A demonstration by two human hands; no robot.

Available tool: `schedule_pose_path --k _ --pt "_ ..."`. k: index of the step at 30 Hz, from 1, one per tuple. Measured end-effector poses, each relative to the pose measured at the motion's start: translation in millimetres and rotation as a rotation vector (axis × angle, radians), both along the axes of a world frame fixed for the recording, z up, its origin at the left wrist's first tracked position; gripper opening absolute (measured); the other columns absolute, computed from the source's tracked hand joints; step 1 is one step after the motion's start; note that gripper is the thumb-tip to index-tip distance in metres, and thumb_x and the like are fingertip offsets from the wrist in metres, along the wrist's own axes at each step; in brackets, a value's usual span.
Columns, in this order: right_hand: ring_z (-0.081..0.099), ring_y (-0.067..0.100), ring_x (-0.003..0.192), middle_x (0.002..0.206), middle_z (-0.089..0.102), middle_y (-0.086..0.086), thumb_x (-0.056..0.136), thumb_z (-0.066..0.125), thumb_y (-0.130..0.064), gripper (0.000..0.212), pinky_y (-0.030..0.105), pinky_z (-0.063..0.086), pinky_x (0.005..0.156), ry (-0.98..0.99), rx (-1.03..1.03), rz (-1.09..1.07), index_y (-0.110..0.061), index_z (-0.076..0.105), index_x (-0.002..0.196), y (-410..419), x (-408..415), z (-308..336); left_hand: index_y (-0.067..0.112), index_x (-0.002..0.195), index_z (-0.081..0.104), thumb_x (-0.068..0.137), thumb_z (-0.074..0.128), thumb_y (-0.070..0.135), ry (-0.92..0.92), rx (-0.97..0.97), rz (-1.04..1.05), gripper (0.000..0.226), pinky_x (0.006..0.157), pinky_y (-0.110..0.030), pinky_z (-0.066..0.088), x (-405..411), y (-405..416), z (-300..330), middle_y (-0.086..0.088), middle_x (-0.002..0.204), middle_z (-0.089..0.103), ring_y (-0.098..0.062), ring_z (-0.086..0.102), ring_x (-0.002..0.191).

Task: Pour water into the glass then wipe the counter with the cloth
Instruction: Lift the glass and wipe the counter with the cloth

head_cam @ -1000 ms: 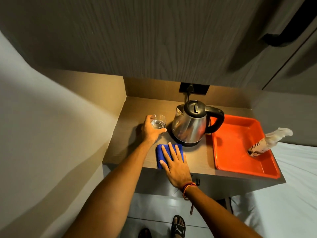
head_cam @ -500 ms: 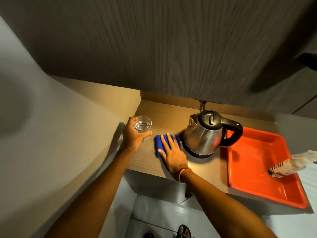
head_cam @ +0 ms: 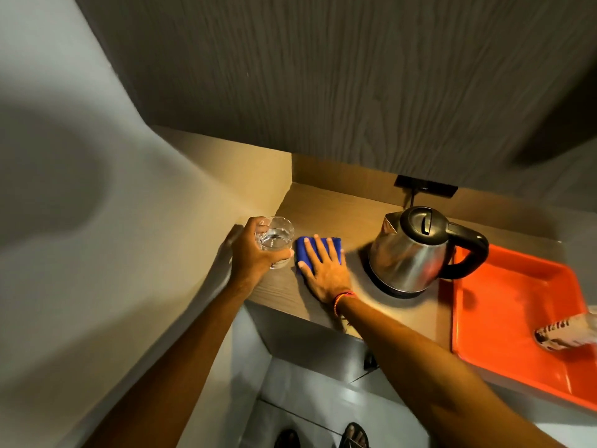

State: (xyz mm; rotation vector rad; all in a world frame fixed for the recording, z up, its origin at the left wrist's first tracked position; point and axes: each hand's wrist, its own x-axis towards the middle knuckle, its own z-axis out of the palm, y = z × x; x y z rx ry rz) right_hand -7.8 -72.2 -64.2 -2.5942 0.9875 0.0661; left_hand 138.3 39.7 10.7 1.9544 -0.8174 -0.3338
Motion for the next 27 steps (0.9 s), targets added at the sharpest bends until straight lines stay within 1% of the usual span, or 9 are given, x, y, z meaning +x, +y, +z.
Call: schedule_pose_path --k 2,5,9,12,13,17,21,24,27 --pt "-0.004 0.027 0.156 0.169 -0.002 0.001 0.102 0.018 -0.059 0.068 0.054 0.004 0.125 -0.012 -0.031 0.071 -0.027 0.001 0.160 28 -1 -8 0.012 0.132 0.054 0.058 0.097 0.018 0.017 -0.013 -0.014 0.085 0.070 -0.002 0.043 -3 -2 0 -0.001 0.120 0.063 -0.012 0.058 0.103" --pt "-0.005 0.024 0.156 0.169 -0.001 -0.001 0.101 0.018 -0.062 0.069 0.053 0.000 0.126 -0.049 -0.009 0.107 -0.029 0.000 0.160 52 -20 -18 0.016 0.127 0.056 0.057 0.097 0.018 0.052 -0.044 -0.032 0.081 0.063 0.002 0.046 -14 -8 -2 0.008 0.113 0.062 -0.007 0.060 0.094" --pt "-0.003 0.020 0.157 0.169 0.002 -0.005 0.102 0.017 -0.062 0.068 0.051 0.004 0.126 -0.062 -0.046 0.102 -0.030 -0.001 0.160 55 -62 -26 0.018 0.130 0.055 0.060 0.096 0.020 0.086 0.002 -0.081 0.082 0.069 -0.005 0.047 -36 -19 -5 0.007 0.116 0.063 -0.011 0.061 0.101" --pt "-0.002 0.017 0.157 0.169 0.002 -0.006 0.101 0.014 -0.063 0.069 0.049 0.007 0.127 -0.047 -0.098 0.035 -0.030 -0.001 0.160 56 -95 -31 0.014 0.130 0.055 0.061 0.095 0.009 0.170 0.007 -0.106 0.080 0.051 0.000 0.046 -59 -32 -8 0.003 0.114 0.060 -0.007 0.059 0.089" --pt "-0.002 0.017 0.157 0.168 0.001 -0.007 0.101 0.013 -0.064 0.069 0.049 0.006 0.127 -0.045 -0.107 0.004 -0.031 -0.001 0.159 55 -107 -32 0.013 0.129 0.056 0.060 0.094 0.007 0.184 0.006 -0.116 0.079 0.050 -0.001 0.045 -66 -38 -10 0.004 0.113 0.059 -0.006 0.057 0.089" --pt "-0.001 0.016 0.156 0.168 -0.002 -0.009 0.099 0.009 -0.068 0.069 0.045 0.001 0.126 -0.041 -0.133 -0.108 -0.034 -0.005 0.158 53 -150 -35 0.017 0.128 0.056 0.062 0.094 0.013 0.202 0.063 -0.154 0.077 0.063 -0.006 0.036 -88 -54 -20 0.007 0.113 0.057 -0.010 0.052 0.104" --pt "-0.003 0.015 0.156 0.168 -0.005 -0.009 0.098 0.007 -0.067 0.072 0.040 -0.003 0.122 -0.025 -0.150 -0.204 -0.031 -0.006 0.159 55 -177 -34 0.016 0.131 0.055 0.062 0.093 0.007 0.275 0.050 -0.185 0.079 0.081 -0.025 0.056 -103 -67 -33 -0.004 0.123 0.063 -0.019 0.059 0.112" --pt "-0.004 0.015 0.156 0.168 -0.007 -0.008 0.098 0.008 -0.066 0.072 0.039 -0.002 0.124 -0.044 -0.126 -0.219 -0.029 -0.004 0.159 55 -177 -32 0.017 0.130 0.055 0.062 0.093 0.005 0.302 0.038 -0.174 0.079 0.070 -0.016 0.049 -109 -72 -41 0.004 0.113 0.059 -0.021 0.060 0.111" --pt "0.004 0.015 0.156 0.168 0.003 -0.005 0.103 0.020 -0.057 0.067 0.040 0.009 0.128 -0.143 -0.073 -0.256 -0.025 0.007 0.160 54 -174 -28 0.019 0.132 0.053 0.063 0.092 0.006 0.310 0.053 -0.163 0.081 0.061 -0.010 0.043 -109 -75 -44 -0.001 0.119 0.063 -0.022 0.062 0.113"
